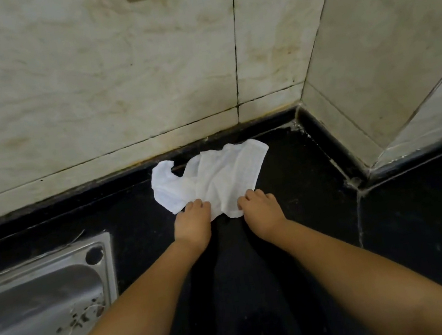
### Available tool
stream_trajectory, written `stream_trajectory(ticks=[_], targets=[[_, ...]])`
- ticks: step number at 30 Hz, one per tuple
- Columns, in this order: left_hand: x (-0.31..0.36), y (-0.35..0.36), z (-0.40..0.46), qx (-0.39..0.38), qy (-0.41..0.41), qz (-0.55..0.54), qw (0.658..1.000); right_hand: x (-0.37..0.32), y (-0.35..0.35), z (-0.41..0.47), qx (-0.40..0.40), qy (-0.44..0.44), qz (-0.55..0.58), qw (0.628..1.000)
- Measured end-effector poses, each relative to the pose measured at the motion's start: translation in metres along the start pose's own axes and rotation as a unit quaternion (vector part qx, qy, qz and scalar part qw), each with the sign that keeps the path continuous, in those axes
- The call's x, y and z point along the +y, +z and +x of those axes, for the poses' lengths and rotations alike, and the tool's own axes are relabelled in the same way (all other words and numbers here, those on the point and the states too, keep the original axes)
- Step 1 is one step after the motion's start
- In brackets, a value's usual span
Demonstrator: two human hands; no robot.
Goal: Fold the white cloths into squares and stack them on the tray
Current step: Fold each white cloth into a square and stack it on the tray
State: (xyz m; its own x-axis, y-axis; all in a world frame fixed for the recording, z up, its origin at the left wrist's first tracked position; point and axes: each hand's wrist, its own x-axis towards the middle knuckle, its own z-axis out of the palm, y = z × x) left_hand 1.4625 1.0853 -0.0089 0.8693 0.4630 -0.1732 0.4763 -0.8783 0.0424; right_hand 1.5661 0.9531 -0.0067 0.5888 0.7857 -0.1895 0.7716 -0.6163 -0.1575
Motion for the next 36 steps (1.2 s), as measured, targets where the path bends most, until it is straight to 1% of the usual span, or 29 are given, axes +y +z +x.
stream_trajectory(ticks=[1,3,6,9,11,16,21,23,25,26,28,29,30,33,36], targets=[[-0.002,-0.001,0.001,0.002,0.013,0.012,1.0,0.0,-0.001,0.001,-0.002,0.0,0.0,1.0],[-0.007,-0.004,0.002,-0.002,0.024,0.001,1.0,0.0,-0.005,0.0,0.005,0.013,0.022,1.0],[-0.011,-0.008,-0.003,-0.009,0.009,-0.096,0.995,0.004,-0.018,-0.014,0.042,0.045,0.112,0.992],[-0.01,-0.019,-0.014,0.02,0.005,-0.173,0.985,0.01,-0.042,-0.037,0.077,0.077,0.269,0.957],[-0.007,-0.029,-0.024,0.025,0.006,-0.196,0.98,0.013,-0.061,-0.054,0.123,0.078,0.322,0.936],[-0.001,-0.052,-0.056,0.037,0.005,-0.285,0.958,0.009,-0.106,-0.1,0.187,0.071,0.373,0.906],[0.008,-0.084,-0.09,0.048,0.023,-0.353,0.934,0.011,-0.131,-0.146,0.241,0.073,0.419,0.872],[0.013,-0.094,-0.102,0.045,0.044,-0.374,0.925,0.011,-0.139,-0.161,0.264,0.085,0.428,0.86],[0.02,-0.101,-0.116,0.021,0.091,-0.404,0.91,0.009,-0.144,-0.176,0.28,0.092,0.448,0.844],[0.024,-0.103,-0.122,0.004,0.108,-0.405,0.908,0.008,-0.146,-0.182,0.285,0.094,0.461,0.835],[0.033,-0.102,-0.13,-0.008,0.107,-0.353,0.93,0.008,-0.147,-0.194,0.291,0.102,0.481,0.821],[0.037,-0.099,-0.13,0.003,0.099,-0.325,0.941,0.01,-0.147,-0.199,0.292,0.108,0.488,0.816],[0.042,-0.097,-0.131,0.028,0.097,-0.315,0.944,0.013,-0.147,-0.202,0.29,0.118,0.495,0.81],[0.054,-0.105,-0.128,0.114,0.084,-0.332,0.933,0.029,-0.144,-0.207,0.277,0.157,0.521,0.792],[0.058,-0.12,-0.116,0.119,0.058,-0.38,0.915,0.048,-0.145,-0.205,0.262,0.199,0.542,0.774]])
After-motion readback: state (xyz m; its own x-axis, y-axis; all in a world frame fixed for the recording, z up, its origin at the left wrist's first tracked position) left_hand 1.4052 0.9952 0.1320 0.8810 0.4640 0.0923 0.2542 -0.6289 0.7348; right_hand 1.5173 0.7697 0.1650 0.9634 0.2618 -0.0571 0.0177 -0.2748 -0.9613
